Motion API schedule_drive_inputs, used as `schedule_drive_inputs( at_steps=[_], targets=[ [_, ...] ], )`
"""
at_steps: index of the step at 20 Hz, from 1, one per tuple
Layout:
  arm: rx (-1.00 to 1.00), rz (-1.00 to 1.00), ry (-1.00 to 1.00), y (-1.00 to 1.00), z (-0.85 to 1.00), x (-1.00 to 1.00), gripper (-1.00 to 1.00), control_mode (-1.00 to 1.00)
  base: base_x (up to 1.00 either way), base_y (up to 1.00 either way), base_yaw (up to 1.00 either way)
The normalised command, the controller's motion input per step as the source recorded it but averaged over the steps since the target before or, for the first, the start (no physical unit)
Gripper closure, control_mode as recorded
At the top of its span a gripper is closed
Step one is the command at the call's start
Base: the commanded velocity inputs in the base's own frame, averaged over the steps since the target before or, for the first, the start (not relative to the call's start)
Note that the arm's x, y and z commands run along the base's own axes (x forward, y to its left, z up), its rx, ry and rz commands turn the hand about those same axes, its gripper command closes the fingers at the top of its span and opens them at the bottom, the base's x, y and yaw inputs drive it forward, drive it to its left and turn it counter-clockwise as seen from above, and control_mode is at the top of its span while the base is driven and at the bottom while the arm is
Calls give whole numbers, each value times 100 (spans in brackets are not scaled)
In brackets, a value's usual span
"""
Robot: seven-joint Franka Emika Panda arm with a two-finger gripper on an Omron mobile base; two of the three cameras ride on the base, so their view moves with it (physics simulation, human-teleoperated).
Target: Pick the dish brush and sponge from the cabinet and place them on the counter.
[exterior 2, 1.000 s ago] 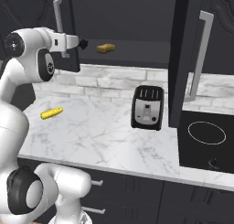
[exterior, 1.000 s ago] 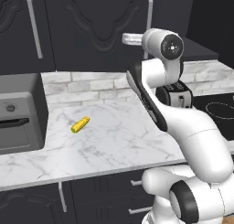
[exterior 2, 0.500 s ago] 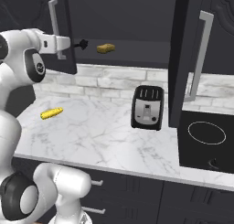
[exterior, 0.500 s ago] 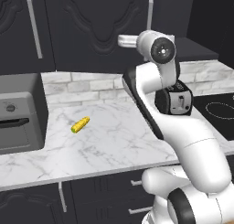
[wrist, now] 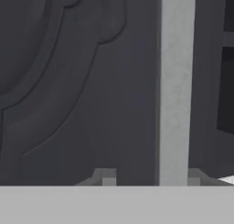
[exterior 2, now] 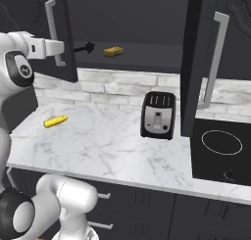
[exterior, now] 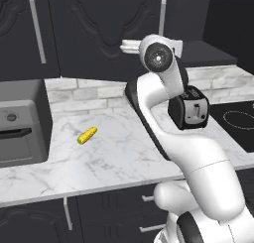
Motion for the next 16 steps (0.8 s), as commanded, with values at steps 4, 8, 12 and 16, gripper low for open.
schedule_drive_inputs(
  at_steps=[4,8,12,16],
  targets=[
    [-1,-14,3,63,0,-27,100,-100,0,0,0],
    [0,-14,7,52,0,-14,100,-100,0,0,0],
    [0,-12,10,40,0,-11,100,-100,0,0,0],
    [0,-9,7,38,-1,-12,100,-100,0,0,0]
  ],
)
